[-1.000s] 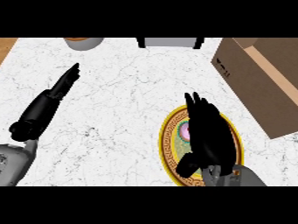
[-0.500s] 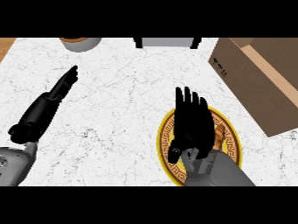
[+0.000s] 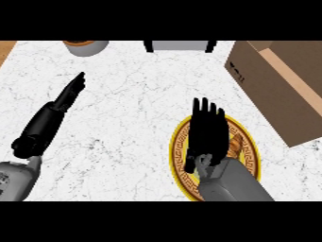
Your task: Pick the cupcake from the plate and place it in the cardboard box
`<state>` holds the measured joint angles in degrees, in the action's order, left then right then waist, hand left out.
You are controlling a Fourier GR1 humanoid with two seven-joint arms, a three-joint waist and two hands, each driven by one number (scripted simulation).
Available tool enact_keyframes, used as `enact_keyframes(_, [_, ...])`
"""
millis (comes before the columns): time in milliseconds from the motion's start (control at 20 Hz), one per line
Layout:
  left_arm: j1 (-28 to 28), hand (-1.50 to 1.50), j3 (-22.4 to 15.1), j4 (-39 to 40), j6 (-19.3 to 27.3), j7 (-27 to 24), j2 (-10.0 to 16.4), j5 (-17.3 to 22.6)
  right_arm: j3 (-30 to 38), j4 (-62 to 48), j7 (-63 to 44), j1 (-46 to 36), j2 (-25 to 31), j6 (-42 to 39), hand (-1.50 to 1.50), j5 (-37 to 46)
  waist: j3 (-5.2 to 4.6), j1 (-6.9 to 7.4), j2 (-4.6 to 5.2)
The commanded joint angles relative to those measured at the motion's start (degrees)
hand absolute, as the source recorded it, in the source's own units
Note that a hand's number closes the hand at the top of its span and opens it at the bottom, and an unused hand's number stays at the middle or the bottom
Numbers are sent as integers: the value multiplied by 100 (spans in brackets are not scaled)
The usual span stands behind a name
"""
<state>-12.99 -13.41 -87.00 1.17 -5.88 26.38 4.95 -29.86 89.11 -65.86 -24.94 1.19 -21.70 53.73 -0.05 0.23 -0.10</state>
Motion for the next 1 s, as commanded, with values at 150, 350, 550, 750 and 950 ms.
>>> enact_keyframes(150, [-14,0,168,64,-163,-34,-35,-82,225,-212,-884,-201,-113,-272,-150,-26,2,-5,7])
enact_keyframes(350, [-212,0,211,88,-237,139,-181,-82,-348,-246,-1176,-84,-114,152,-150,-175,3,17,6])
enact_keyframes(550, [26,0,256,32,-256,27,-234,-181,125,-469,-473,295,-114,169,-150,194,3,-22,5])
enact_keyframes(750, [76,0,250,123,-227,-17,-295,-312,38,-473,-815,302,-114,45,-150,209,2,-21,3])
enact_keyframes(950, [96,0,433,19,-405,-123,-199,-309,293,-1046,-164,395,-102,501,-150,584,3,-9,13])
